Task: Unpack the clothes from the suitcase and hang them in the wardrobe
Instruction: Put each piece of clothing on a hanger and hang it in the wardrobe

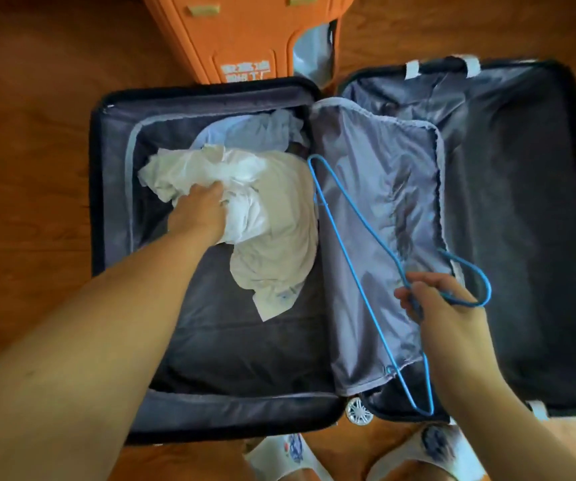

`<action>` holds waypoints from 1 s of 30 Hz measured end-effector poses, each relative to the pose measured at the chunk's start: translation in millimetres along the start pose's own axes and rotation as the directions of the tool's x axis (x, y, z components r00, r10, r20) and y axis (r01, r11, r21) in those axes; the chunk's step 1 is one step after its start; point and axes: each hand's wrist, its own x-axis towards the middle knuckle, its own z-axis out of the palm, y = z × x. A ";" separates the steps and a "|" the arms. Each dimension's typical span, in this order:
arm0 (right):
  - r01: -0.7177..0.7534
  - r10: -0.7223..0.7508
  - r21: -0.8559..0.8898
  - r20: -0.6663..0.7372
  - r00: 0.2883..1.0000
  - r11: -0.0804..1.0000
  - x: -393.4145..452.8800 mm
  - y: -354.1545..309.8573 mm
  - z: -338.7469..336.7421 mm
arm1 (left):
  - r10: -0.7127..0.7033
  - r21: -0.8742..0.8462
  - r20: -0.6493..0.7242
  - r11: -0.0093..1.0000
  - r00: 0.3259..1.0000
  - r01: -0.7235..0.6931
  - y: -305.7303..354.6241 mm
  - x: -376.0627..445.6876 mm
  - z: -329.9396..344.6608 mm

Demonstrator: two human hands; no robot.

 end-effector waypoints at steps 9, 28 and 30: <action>-0.117 0.117 -0.068 0.000 0.993 0.991 -45.8 -8.0 -43.5 | -0.001 -0.380 -0.051 0.925 0.999 -0.019 -32.8 -130.5 6.4; 0.392 -0.317 -0.173 0.345 0.884 0.904 -342.7 -348.9 -222.9 | -0.008 -0.713 -0.501 0.571 0.865 -0.408 54.3 -594.7 -576.1; 0.533 -0.431 -0.131 0.445 0.785 0.836 -379.5 -384.6 -228.9 | -0.006 -0.773 -0.529 0.414 0.848 -0.480 70.8 -653.2 -606.2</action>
